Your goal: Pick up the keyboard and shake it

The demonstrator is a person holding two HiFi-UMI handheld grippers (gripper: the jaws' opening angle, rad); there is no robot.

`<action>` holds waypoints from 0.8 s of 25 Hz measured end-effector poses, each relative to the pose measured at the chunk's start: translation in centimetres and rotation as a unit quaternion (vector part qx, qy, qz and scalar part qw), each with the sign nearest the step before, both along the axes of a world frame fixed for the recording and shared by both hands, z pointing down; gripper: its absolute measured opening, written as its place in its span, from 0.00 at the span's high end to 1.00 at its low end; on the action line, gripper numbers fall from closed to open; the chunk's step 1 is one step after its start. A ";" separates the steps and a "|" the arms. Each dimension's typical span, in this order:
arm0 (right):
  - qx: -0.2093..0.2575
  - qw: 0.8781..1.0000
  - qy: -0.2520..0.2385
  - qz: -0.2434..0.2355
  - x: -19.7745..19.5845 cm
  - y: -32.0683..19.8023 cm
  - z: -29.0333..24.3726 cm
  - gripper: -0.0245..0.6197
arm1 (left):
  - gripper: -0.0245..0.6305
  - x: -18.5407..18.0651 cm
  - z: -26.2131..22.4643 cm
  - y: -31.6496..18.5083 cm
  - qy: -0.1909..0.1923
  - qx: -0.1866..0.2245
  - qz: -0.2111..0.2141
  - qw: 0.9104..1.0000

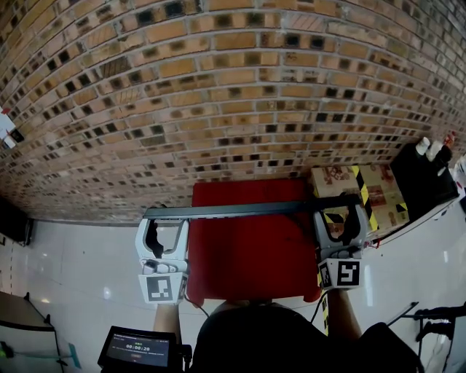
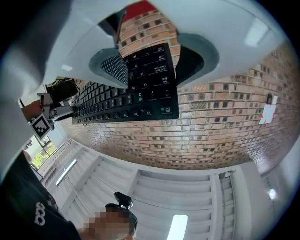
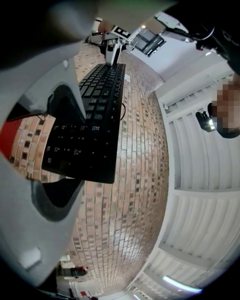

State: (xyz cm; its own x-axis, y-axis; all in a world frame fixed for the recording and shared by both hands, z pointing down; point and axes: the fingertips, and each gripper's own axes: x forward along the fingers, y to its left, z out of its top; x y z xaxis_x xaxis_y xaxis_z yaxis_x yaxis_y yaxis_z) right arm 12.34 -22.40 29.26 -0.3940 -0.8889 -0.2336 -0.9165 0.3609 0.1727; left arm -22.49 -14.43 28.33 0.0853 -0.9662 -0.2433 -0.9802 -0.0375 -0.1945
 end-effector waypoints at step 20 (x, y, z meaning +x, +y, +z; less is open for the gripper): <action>-0.089 0.996 0.031 0.001 0.2 0.1 7.1 0.42 | 0.47 0.1 6.6 0.2 0.018 -0.085 -0.003 0.996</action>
